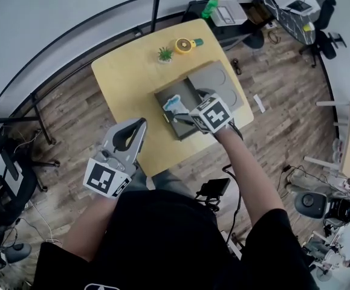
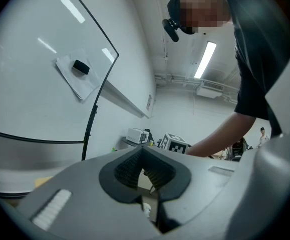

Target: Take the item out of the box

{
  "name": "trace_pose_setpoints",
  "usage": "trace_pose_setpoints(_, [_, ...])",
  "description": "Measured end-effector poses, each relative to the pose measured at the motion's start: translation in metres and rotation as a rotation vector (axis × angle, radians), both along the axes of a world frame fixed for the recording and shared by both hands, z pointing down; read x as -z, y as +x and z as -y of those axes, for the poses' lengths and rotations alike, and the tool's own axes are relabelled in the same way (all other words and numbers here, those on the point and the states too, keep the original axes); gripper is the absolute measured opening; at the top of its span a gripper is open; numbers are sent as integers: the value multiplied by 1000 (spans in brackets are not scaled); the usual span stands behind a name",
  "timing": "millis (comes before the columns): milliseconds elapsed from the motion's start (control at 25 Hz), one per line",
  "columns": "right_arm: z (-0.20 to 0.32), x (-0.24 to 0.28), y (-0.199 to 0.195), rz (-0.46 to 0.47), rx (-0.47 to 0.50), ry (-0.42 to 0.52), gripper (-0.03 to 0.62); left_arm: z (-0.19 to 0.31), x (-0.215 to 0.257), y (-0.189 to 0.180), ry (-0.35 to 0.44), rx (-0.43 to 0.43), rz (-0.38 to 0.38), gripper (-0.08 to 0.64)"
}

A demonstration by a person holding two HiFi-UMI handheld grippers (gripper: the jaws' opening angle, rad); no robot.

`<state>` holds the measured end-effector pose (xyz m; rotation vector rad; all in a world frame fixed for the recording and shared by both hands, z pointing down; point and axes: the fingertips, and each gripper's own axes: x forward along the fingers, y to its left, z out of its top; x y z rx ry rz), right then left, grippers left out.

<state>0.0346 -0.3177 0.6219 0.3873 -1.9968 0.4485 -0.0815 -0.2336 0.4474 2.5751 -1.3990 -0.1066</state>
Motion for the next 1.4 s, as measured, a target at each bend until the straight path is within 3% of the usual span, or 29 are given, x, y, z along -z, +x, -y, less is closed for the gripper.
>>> trace_pose_setpoints(440, [-2,-79,-2,-124,25,-163,480,-6,-23,-16,-55,45,1,0])
trace_pose_setpoints(760, [2,-113,-4,-197,57,-174,451,-8,-36,-15,-89,40,-5,0])
trace_pose_setpoints(960, [-10,-134,10,-293,35,-258,434,-11,-43,-13,-109,35,-3,0])
trace_pose_setpoints(1160, [-5,-143,4,-288,29,-214,392,-17,-55,-14,-156,31,4,0])
trace_pose_setpoints(1240, [-1,-148,-1,-271,41,-193,372,-15,-53,-16,-141,39,-1,0])
trace_pose_setpoints(1400, [-11,-153,6,-310,15,-236,332,-18,-51,-17,-137,43,6,0])
